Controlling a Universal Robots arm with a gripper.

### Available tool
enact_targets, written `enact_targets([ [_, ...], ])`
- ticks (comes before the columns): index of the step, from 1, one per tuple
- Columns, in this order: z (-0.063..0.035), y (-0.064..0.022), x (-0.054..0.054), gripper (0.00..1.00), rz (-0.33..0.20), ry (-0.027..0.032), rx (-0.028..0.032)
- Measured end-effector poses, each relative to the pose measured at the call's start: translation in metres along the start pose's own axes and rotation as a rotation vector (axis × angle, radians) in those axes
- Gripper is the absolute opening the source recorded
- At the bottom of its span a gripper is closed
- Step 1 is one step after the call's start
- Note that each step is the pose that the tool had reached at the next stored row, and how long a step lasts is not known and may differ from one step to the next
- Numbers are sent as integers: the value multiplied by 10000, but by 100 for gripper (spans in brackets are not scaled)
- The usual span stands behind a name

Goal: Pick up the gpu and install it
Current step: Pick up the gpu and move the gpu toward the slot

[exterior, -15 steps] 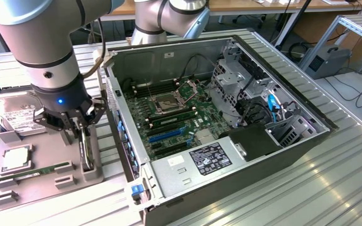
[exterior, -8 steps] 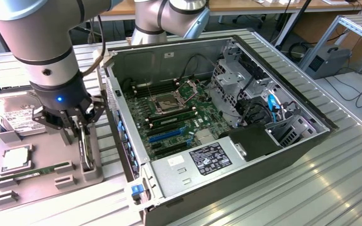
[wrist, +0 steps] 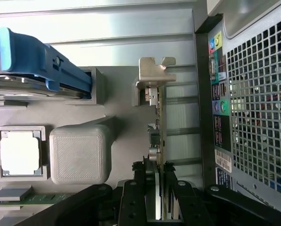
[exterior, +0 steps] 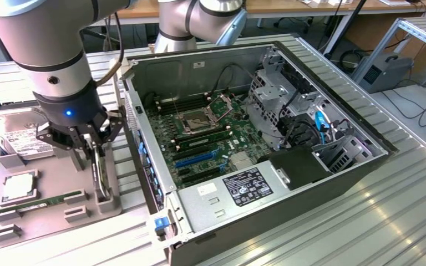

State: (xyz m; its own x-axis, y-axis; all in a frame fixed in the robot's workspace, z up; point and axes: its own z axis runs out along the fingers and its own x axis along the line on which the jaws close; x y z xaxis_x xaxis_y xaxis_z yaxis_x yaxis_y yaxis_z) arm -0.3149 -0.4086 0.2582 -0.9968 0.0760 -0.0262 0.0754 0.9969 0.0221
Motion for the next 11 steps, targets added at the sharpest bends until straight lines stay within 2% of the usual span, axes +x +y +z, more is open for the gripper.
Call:
enact_targets([
  [11,-101,3,-3,27,0,0,0],
])
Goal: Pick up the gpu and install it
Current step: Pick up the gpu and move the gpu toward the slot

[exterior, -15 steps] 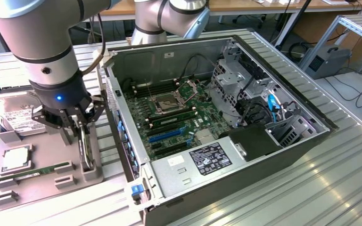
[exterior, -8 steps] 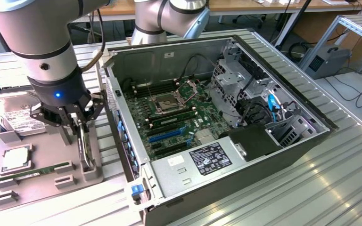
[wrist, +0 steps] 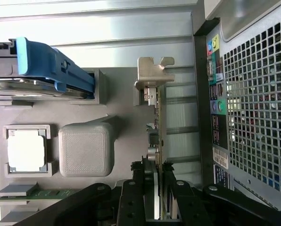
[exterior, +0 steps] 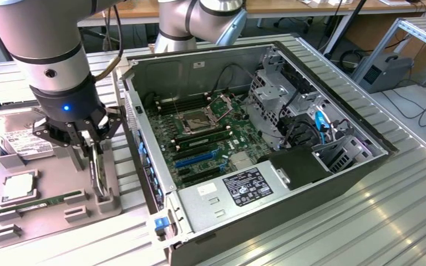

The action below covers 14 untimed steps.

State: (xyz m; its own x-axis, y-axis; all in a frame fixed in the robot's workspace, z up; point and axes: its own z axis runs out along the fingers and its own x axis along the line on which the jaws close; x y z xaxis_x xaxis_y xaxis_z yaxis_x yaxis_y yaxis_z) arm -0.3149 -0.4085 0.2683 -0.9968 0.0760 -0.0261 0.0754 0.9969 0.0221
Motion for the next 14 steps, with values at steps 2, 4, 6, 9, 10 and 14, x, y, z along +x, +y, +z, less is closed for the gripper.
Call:
enact_targets([
  [2,-26,1,-1,27,0,-1,0],
  [4,-50,2,-1,27,0,0,0],
  [6,-67,2,-2,27,0,0,0],
  [9,-95,3,-2,27,0,0,0],
  [10,-104,3,-3,27,1,-1,0],
  [14,-147,4,-4,27,0,-1,0],
])
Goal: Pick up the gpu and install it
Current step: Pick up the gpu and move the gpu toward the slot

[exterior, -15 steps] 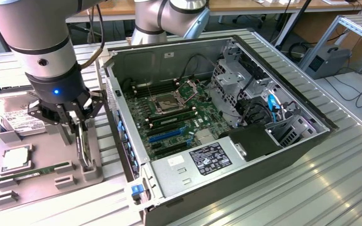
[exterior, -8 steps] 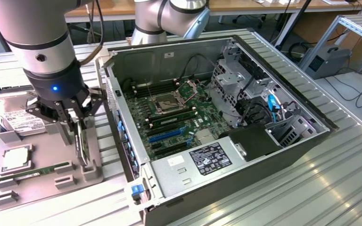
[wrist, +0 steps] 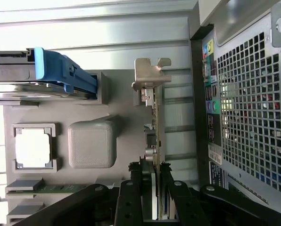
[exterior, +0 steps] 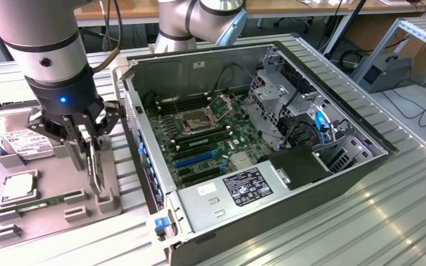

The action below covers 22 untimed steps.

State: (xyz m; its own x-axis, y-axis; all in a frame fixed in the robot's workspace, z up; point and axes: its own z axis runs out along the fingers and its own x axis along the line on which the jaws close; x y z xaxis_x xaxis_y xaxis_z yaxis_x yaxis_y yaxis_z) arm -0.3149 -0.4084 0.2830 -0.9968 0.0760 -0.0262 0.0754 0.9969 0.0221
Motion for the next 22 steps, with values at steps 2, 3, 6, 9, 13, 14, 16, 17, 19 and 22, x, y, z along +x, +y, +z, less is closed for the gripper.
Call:
enact_targets([
  [2,-25,1,-1,27,0,0,0],
  [3,-34,1,-1,27,0,0,0],
  [6,-68,2,-2,27,0,1,1],
  [9,-103,2,-3,27,0,1,1],
  [13,-150,3,-4,27,0,0,0],
  [14,-162,4,-4,27,0,1,1],
  [16,-191,4,-5,27,0,0,0],
  [17,-207,5,-5,27,0,0,0],
  [19,-237,5,-6,27,0,0,0],
  [22,-268,6,-7,27,0,1,1],
])
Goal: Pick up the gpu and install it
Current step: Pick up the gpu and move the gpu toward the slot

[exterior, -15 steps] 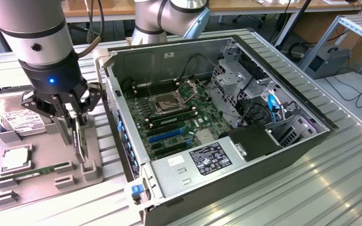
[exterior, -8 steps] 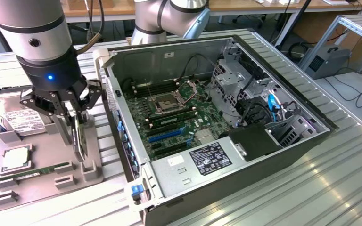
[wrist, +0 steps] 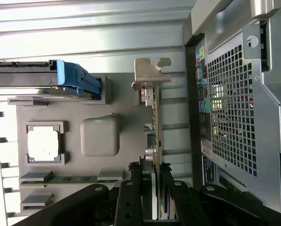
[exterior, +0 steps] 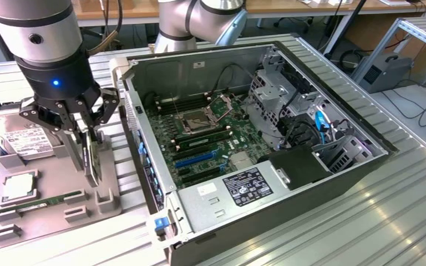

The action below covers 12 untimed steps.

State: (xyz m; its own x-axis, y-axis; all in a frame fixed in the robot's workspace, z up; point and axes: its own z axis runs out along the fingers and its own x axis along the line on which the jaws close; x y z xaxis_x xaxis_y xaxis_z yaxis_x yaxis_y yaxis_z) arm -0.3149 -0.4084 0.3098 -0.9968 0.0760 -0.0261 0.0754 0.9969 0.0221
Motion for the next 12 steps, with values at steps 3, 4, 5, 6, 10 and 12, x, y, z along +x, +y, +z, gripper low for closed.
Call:
enact_targets([
  [3,-25,1,-1,27,0,0,0],
  [4,-35,1,-1,27,0,0,0],
  [5,-41,1,-1,27,0,0,0],
  [6,-48,1,-1,27,0,0,0],
  [10,-78,2,-2,27,0,0,0],
  [12,-92,2,-2,27,0,-1,-1],
])
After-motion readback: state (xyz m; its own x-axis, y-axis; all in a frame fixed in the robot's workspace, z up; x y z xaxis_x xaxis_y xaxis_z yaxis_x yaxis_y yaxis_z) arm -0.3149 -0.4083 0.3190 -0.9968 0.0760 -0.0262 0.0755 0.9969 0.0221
